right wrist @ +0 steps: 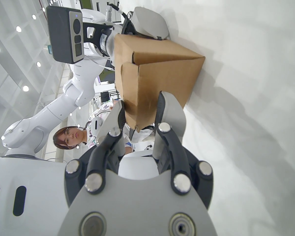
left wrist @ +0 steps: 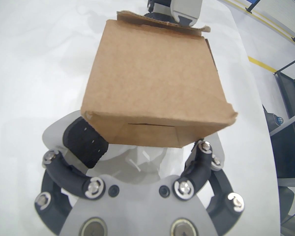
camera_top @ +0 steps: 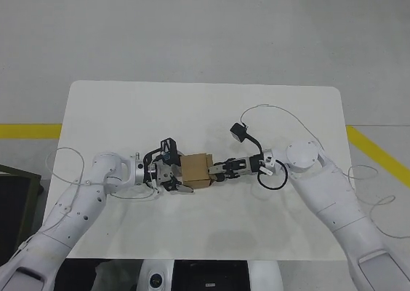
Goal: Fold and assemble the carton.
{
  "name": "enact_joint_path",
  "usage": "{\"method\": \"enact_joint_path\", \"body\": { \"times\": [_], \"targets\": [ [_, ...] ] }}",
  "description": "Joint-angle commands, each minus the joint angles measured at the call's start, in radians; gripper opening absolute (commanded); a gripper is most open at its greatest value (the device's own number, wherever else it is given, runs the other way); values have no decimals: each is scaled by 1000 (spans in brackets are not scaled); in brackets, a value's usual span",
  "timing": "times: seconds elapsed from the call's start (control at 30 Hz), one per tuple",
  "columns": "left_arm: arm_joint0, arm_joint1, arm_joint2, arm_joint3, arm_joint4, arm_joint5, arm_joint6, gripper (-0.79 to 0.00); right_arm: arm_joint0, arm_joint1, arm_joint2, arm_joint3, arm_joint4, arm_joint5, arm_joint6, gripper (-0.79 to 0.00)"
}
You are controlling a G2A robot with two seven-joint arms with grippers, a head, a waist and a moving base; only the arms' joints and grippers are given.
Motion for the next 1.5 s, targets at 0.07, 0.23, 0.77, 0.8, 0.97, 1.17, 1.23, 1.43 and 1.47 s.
{"method": "enact_joint_path", "body": {
  "times": [0.07, 0.23, 0.77, 0.8, 0.97, 1.17, 1.23, 1.43, 1.47],
  "targets": [
    [10, 4, -26, -19, 12, 17, 35, 0, -14, 9, 20, -27, -15, 9, -5, -514],
    [28, 13, -61, -56, 38, 13, 68, 0, -29, 15, 29, -46, -19, 6, -10, -499],
    [48, 14, -71, -49, 96, 22, 103, 0, -61, 13, 33, -16, 50, -73, -42, -511],
    [46, 13, -70, -48, 98, 22, 105, 0, -62, 11, 31, -13, 66, -87, -45, -511],
    [40, 10, -64, -38, 104, 19, 108, 0, -51, 3, 16, 18, 84, -111, -49, -520],
    [36, 7, -61, -29, 108, 17, 111, 0, -44, -4, 3, 47, 103, -135, -54, -563],
    [35, 6, -60, -28, 110, 15, 110, 0, -41, -8, -3, 55, 109, -142, -53, -579],
    [35, 5, -60, -24, 110, 14, 110, 0, -25, -17, -20, 86, 117, -158, -48, -613],
    [35, 5, -60, -23, 109, 13, 109, 0, -22, -18, -23, 90, 117, -158, -47, -610]
  ]
}}
